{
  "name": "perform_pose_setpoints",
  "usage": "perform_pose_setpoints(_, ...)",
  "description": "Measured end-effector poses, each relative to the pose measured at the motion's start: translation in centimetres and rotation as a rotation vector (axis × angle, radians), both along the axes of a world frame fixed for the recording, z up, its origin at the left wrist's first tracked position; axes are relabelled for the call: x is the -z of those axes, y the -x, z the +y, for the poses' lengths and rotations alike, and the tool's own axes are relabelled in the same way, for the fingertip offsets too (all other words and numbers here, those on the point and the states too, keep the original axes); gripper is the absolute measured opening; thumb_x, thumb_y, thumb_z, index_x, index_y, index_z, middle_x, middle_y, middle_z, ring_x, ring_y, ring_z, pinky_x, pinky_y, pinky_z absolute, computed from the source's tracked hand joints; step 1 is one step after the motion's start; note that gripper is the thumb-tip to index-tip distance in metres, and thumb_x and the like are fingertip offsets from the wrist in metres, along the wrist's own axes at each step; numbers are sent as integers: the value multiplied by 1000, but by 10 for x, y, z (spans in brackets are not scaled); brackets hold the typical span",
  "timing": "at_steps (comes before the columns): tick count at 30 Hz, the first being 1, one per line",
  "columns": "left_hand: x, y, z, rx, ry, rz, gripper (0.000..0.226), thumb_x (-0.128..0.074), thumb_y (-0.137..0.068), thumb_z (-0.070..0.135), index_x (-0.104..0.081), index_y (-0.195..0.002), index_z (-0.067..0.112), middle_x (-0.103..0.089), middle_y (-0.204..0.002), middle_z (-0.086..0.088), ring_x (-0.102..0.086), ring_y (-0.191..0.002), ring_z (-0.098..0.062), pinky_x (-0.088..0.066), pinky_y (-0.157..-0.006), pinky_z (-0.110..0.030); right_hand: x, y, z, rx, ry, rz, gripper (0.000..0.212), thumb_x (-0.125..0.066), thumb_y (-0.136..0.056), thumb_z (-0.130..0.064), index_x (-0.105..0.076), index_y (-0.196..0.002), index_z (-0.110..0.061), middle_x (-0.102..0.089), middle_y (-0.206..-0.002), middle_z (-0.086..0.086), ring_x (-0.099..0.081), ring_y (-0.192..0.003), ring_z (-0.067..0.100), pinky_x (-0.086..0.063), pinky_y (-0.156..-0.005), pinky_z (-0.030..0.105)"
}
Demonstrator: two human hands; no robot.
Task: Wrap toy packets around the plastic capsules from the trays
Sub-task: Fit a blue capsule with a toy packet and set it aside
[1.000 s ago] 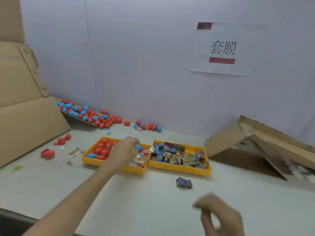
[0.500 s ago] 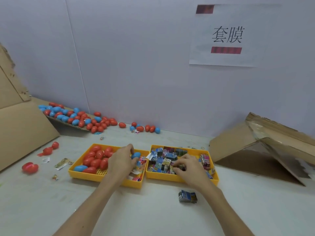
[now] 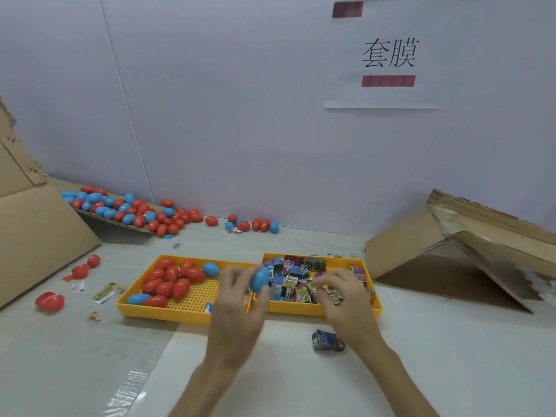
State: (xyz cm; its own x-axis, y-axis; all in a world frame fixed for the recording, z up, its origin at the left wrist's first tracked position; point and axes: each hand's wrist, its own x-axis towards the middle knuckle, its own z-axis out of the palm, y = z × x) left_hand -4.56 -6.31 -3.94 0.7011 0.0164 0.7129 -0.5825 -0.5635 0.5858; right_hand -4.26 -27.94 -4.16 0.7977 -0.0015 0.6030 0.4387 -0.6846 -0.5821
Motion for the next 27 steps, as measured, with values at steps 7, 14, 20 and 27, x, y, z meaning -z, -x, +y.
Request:
perform_pose_setpoints(7, 28, 42, -40, 323, -69, 281, 26, -45, -87, 29, -49, -112, 36, -55, -92, 17, -55, -82, -9, -43, -67, -19, 17, 57, -14, -172, 73, 196, 14, -73, -76, -36, -62, -85, -34, -59, -85, -17, -58, -76, 10, -43, -63, 14)
perform_pose_setpoints(14, 33, 39, -37, 138, -280, 200, 23, -66, -83, 26, -64, -106, 29, -66, -97, 18, -59, -80, -3, -46, -66, -14, 24, 54, -12, -111, 88, 235, 13, -77, -84, -18, -67, -86, -26, -57, -86, -14, -56, -82, 9, -41, -67, 13)
perform_pose_setpoints(20, 35, 28, -41, 130, -413, 395, 53, -59, -75, 72, -60, -124, 53, -72, -109, 23, -62, -102, -3, -43, -79, -14, 25, 54, -14, -111, 70, 190, 20, -73, -82, -4, -73, -84, -24, -65, -85, -17, -61, -83, 4, -49, -74, 21)
perform_pose_setpoints(27, 36, 27, -42, 141, -354, 384, 46, -54, -72, 66, -45, -117, 64, -72, -99, 25, -61, -95, -3, -43, -70, -11, 30, 51, -8, -135, 15, 195, 15, -77, -80, -7, -72, -76, -21, -64, -80, -13, -60, -77, 8, -45, -63, 23)
